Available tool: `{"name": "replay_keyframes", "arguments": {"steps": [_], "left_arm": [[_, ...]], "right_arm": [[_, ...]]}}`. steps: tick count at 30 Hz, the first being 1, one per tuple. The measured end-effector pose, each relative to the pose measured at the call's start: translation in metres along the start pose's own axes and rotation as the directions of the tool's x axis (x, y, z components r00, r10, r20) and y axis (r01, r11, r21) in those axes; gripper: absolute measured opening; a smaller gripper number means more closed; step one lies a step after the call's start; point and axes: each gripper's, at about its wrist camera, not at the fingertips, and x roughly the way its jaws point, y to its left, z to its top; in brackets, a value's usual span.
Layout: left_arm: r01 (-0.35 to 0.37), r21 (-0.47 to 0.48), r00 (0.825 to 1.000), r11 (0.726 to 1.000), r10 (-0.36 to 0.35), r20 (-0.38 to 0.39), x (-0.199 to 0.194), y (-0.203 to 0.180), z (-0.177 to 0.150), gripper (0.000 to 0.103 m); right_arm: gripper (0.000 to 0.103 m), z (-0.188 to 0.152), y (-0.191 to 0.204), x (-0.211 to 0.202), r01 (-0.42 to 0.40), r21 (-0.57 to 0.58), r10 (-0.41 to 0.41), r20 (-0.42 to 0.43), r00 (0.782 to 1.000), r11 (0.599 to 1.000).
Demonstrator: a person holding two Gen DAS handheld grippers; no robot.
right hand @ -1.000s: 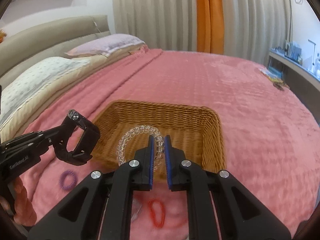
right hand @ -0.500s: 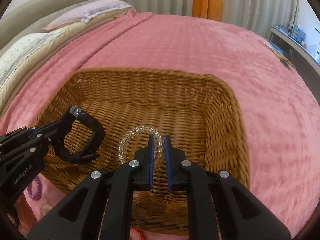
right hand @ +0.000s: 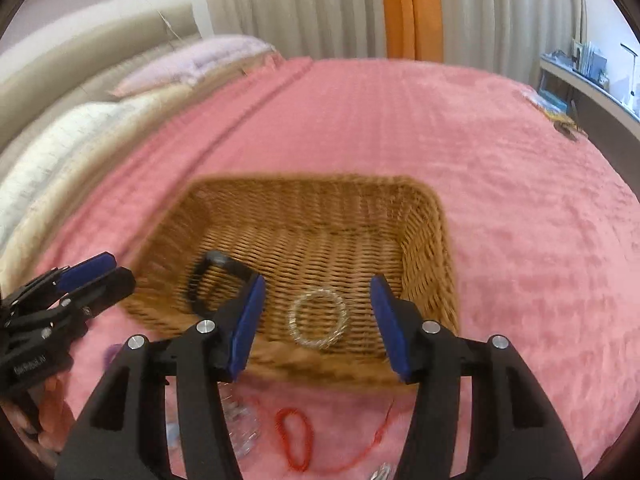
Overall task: Organize jewelry
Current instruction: 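Carry watch and bracelet into the basket and open both tools, then grasp the cream coil hair tie with the left tool while the right grasps the silver clip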
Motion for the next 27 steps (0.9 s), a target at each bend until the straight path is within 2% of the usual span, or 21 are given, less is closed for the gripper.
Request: {"name": "replay_keyframes", "arguments": {"steps": [3,6,7,10,15,19,24,27], "left_arm": [[0.025,-0.003,0.997,1.000,-0.025,0.077,-0.045,0.000,-0.003,0.066],[0.027,0.004,0.991,1.000,-0.028,0.133,-0.079,-0.003,-0.010,0.070],[0.027,0.009,0.989,1.000,-0.028,0.148,-0.090,-0.004,-0.013,0.070],[0.029,0.021,0.982,0.999,-0.032,0.186,-0.117,-0.010,-0.024,0.070],[0.022,0.009,0.976,1.000,-0.024,0.214,-0.135,-0.009,-0.050,0.071],[0.009,-0.029,0.981,1.000,-0.003,0.196,-0.130,0.000,-0.076,0.071],[-0.025,-0.052,0.992,0.998,0.032,0.119,-0.108,0.012,-0.107,0.071],[-0.025,-0.059,0.998,0.998,0.029,0.058,-0.089,0.017,-0.118,0.070]], "right_arm": [[0.054,-0.006,0.005,-0.044,0.030,-0.015,-0.029,0.103,0.994,0.999],[0.067,-0.015,0.006,-0.081,0.065,0.006,-0.065,0.196,0.978,0.998],[0.073,-0.017,0.004,-0.088,0.069,0.008,-0.069,0.206,0.976,0.998],[0.073,-0.030,0.000,-0.110,0.083,0.010,-0.083,0.229,0.970,0.996],[0.073,-0.061,-0.011,-0.116,0.092,0.033,-0.097,0.197,0.976,0.995],[0.073,-0.094,-0.021,-0.099,0.092,0.061,-0.098,0.117,0.988,0.994],[0.071,-0.131,-0.028,-0.078,0.086,0.096,-0.091,0.051,0.995,0.992],[0.067,-0.144,-0.026,-0.068,0.075,0.106,-0.077,0.022,0.997,0.992]]}}
